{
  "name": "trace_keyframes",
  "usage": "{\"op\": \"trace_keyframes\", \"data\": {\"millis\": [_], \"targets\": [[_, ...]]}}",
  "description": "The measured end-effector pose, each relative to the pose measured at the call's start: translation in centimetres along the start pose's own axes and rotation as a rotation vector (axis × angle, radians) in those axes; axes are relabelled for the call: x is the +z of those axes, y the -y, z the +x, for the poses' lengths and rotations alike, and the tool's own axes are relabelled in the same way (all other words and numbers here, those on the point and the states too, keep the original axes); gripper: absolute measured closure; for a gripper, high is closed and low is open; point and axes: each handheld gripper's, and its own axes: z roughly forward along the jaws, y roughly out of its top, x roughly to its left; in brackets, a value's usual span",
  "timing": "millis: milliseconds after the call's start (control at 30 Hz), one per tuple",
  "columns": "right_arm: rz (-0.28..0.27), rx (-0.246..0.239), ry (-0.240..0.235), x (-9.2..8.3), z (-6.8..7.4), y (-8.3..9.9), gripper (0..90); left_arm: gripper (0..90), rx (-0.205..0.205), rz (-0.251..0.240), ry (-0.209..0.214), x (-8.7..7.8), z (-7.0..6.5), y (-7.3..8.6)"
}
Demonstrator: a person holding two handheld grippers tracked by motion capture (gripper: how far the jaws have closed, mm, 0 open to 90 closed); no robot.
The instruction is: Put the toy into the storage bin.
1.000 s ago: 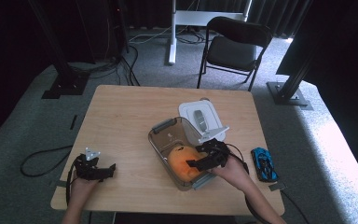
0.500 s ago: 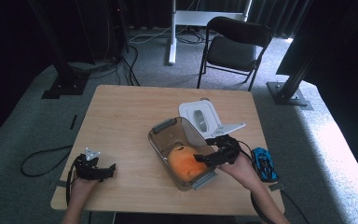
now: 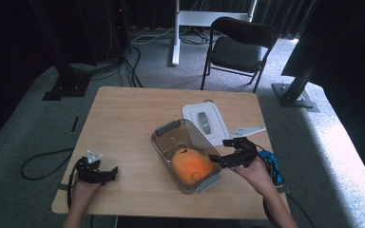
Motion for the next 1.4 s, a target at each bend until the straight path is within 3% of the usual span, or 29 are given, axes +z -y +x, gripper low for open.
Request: {"op": "trace_keyframes", "data": {"millis": [333,533,800,967,1167,1233,1300,1400], "targets": [[0.007,0.022,0.088,-1.0,-1.6,1.9,15.0,0.1,0.001,0.001,0.0,0.0,0.0,0.0],[0.006,0.071,0.137,-2.5,-3.3,3.6,16.6,0.1,0.001,0.001,0.0,0.0,0.0,0.0],[-0.003,0.171,0.209,-4.4,-6.0,6.1,19.1,0.1,0.001,0.001,0.0,0.0,0.0,0.0],[0.012,0.254,0.285,-4.9,-8.2,8.1,19.0,0.2,0.0,0.001,0.0,0.0,0.0,0.0],[0.061,0.32,0.412,-4.7,-10.5,10.8,18.8,0.2,0.001,0.001,0.0,0.0,0.0,0.0],[0.076,0.345,0.433,-4.4,-11.2,11.7,17.4,0.1,0.001,0.001,0.0,0.0,0.0,0.0],[0.102,0.344,0.504,-4.0,-11.6,12.4,15.7,0.2,0.001,0.001,0.0,0.0,0.0,0.0],[0.122,0.378,0.527,-3.7,-12.4,13.4,13.7,0.1,0.001,0.001,0.0,0.0,0.0,0.0]]}}
